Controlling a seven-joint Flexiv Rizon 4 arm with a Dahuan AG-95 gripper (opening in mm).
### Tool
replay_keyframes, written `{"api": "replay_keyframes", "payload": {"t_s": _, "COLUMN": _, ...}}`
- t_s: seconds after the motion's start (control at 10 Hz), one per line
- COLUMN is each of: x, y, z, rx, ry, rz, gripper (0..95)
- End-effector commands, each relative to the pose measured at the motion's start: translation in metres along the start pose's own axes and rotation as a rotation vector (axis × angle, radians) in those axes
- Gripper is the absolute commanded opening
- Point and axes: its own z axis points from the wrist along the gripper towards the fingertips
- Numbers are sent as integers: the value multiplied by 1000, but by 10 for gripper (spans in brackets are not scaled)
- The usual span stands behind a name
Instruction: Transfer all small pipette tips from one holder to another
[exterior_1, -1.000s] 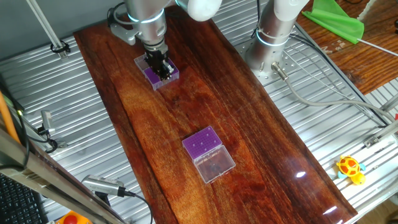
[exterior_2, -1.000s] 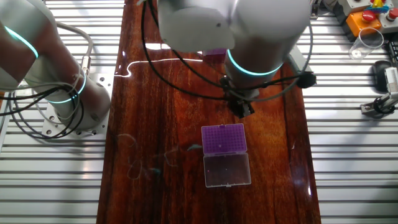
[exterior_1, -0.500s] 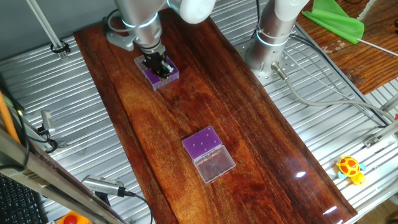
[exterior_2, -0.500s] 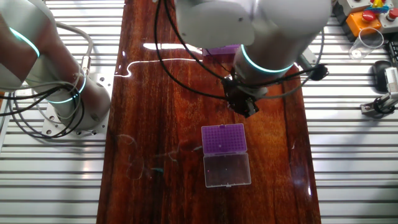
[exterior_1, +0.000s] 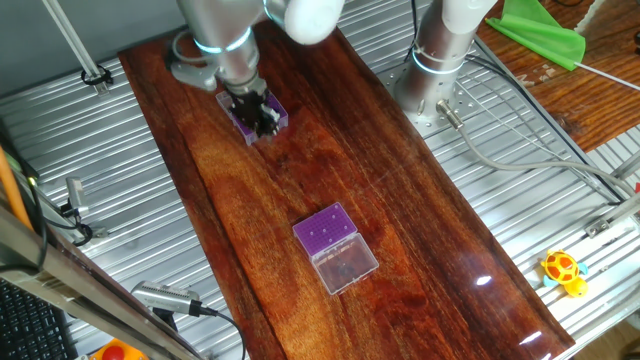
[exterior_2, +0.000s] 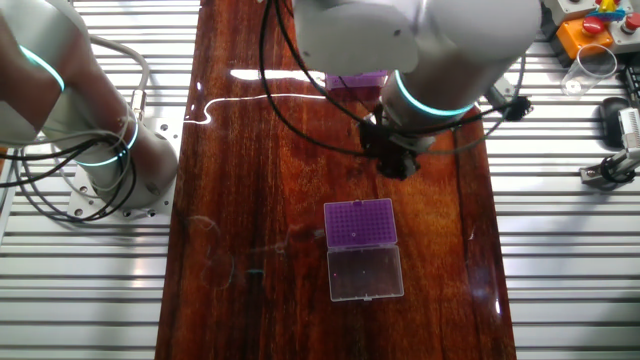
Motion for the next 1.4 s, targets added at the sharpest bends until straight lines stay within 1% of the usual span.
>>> {"api": "replay_keyframes", "payload": {"t_s": 0.1, "x": -56, "y": 56, "z": 6, "rx": 22, "ry": 6, "rz": 140, "gripper": 190}}
{"api": "replay_keyframes", "payload": {"t_s": 0.2, "x": -71, "y": 70, "z": 8, "rx": 25, "ry": 6, "rz": 171, "gripper": 190}}
{"api": "replay_keyframes", "payload": {"t_s": 0.3, "x": -79, "y": 77, "z": 10, "rx": 24, "ry": 4, "rz": 185, "gripper": 190}}
{"api": "replay_keyframes", "payload": {"t_s": 0.4, "x": -80, "y": 77, "z": 10, "rx": 26, "ry": 5, "rz": 184, "gripper": 190}}
{"api": "replay_keyframes", "payload": {"t_s": 0.5, "x": -79, "y": 75, "z": 10, "rx": 29, "ry": 10, "rz": 167, "gripper": 0}}
{"api": "replay_keyframes", "payload": {"t_s": 0.7, "x": -79, "y": 75, "z": 10, "rx": 21, "ry": 24, "rz": 97, "gripper": 0}}
{"api": "replay_keyframes", "payload": {"t_s": 0.8, "x": -79, "y": 75, "z": 10, "rx": 19, "ry": 26, "rz": 80, "gripper": 0}}
{"api": "replay_keyframes", "payload": {"t_s": 0.9, "x": -79, "y": 75, "z": 10, "rx": 16, "ry": 26, "rz": 35, "gripper": 0}}
{"api": "replay_keyframes", "payload": {"t_s": 1.0, "x": -80, "y": 78, "z": 10, "rx": 13, "ry": 20, "rz": 33, "gripper": 0}}
{"api": "replay_keyframes", "payload": {"t_s": 1.1, "x": -87, "y": 91, "z": 13, "rx": 19, "ry": 11, "rz": 56, "gripper": 0}}
{"api": "replay_keyframes", "payload": {"t_s": 1.2, "x": -98, "y": 109, "z": 16, "rx": 29, "ry": 0, "rz": 87, "gripper": 0}}
{"api": "replay_keyframes", "payload": {"t_s": 1.3, "x": -103, "y": 117, "z": 18, "rx": 31, "ry": -3, "rz": 105, "gripper": 0}}
{"api": "replay_keyframes", "payload": {"t_s": 1.4, "x": -117, "y": 130, "z": 19, "rx": 30, "ry": -9, "rz": 139, "gripper": 0}}
